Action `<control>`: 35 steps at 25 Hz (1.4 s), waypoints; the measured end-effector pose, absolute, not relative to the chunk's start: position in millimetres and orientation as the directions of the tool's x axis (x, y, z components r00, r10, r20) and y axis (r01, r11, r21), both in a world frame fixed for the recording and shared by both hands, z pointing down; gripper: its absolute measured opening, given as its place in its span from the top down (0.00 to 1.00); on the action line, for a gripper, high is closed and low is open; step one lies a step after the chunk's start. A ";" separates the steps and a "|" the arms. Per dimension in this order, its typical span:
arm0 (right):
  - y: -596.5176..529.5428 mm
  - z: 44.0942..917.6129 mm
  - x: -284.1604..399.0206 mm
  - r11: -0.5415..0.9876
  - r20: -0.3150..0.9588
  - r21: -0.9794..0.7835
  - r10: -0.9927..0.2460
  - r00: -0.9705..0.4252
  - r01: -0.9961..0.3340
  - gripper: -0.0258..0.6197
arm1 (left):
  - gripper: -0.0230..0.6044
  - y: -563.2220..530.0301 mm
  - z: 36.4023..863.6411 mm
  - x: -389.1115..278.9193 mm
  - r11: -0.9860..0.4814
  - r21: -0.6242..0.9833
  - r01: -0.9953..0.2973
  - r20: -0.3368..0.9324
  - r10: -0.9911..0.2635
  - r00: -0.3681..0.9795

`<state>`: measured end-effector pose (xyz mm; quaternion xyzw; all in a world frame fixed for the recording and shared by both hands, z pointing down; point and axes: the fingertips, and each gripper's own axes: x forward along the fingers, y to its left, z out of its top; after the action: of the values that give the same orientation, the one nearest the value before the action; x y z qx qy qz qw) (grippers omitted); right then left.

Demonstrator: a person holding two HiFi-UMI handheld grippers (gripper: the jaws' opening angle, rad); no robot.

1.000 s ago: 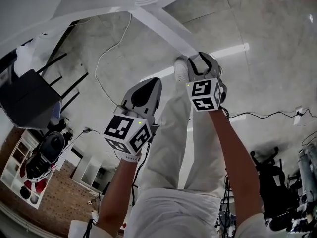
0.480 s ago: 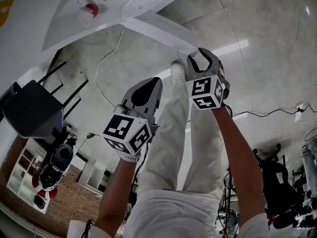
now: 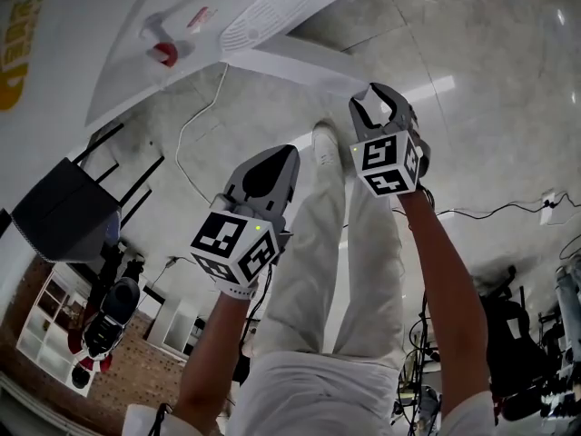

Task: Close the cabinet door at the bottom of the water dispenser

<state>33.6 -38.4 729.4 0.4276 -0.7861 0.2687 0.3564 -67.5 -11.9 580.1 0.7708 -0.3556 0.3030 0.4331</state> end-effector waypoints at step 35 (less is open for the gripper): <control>-158.5 718.8 78.9 0.397 0.738 -0.067 -0.598 -0.313 -0.915 0.79 | 0.96 -37.8 584.1 -57.7 -0.362 0.437 -0.823 0.773 -0.316 0.549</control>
<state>78.9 -158.5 718.8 0.4901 -0.7717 0.2473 0.3211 -57.7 -37.8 584.1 0.7697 -0.3701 0.2972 0.4269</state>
